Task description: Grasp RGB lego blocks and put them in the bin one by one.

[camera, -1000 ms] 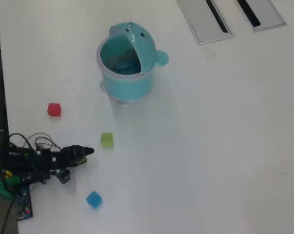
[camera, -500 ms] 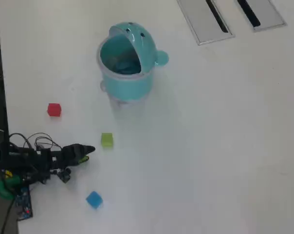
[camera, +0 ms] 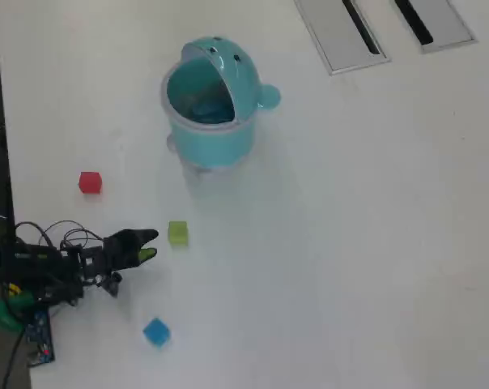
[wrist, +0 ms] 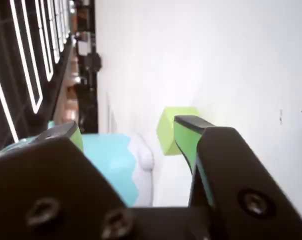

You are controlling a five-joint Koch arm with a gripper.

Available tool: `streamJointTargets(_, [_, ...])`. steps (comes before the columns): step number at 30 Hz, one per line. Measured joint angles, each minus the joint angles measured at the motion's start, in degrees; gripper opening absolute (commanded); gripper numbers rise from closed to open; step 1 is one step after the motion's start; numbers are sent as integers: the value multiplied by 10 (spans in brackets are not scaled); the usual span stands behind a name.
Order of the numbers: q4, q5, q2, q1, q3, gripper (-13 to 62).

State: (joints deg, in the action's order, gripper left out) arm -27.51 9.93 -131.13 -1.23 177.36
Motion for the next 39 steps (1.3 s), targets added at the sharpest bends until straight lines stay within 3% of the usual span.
streamJointTargets(12, [-127, 129, 0, -72, 0, 330])
streamJointTargets(22, [-259, 324, 0, -199, 0, 319])
streamJointTargets(39, [-266, 482, 0, -357, 0, 320])
